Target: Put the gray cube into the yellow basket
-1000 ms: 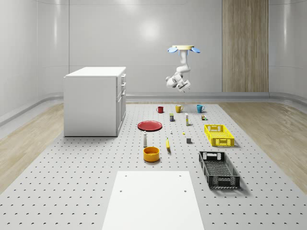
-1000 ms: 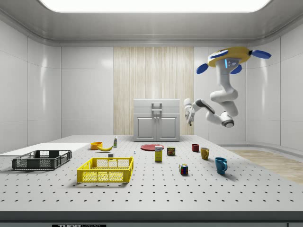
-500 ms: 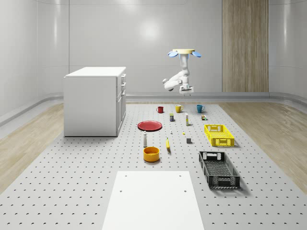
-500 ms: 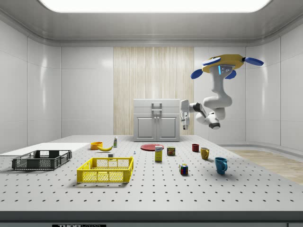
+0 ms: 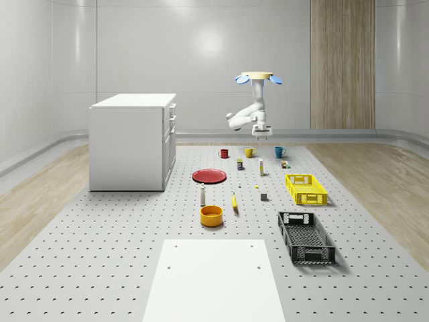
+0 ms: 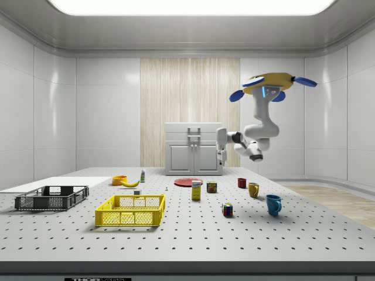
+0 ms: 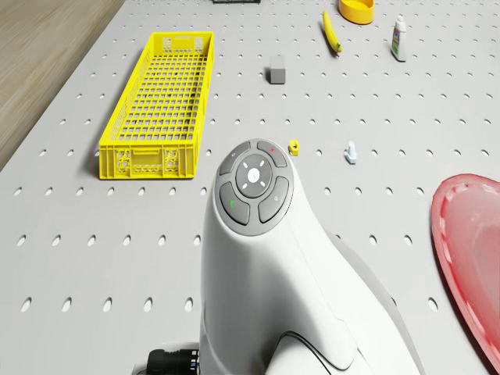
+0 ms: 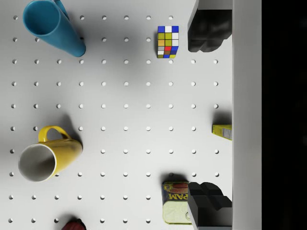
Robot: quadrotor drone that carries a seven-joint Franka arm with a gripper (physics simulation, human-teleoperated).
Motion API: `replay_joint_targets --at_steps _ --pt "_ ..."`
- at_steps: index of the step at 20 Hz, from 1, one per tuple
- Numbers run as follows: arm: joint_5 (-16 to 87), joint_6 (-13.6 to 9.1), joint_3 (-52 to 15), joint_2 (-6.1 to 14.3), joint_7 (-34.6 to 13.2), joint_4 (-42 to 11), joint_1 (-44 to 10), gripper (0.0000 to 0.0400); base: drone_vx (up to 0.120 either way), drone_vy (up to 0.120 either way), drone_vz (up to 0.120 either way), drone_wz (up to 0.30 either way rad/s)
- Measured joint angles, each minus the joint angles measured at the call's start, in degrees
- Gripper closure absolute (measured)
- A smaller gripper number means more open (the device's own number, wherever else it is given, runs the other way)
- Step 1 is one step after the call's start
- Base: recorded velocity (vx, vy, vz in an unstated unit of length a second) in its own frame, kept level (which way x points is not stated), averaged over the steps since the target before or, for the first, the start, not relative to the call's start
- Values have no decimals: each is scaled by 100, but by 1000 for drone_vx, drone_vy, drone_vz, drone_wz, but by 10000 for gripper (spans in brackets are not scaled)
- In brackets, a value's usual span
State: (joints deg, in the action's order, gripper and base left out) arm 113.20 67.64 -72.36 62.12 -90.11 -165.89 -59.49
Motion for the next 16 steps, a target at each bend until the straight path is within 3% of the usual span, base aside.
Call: replay_joint_targets --at_steps 3,5,10,14,16 --pt "-40 66 -44 97 -50 5 -60 0 120 0 -107 0" --pt "-69 113 -69 160 -79 9 -93 0 120 -20 0 0" --pt "-145 239 -126 312 -139 19 -161 0 120 -104 0 0" --pt "-206 342 -166 429 -181 27 -206 0 120 0 -110 0" --pt "-236 393 -185 486 -200 32 -227 0 120 0 0 0"
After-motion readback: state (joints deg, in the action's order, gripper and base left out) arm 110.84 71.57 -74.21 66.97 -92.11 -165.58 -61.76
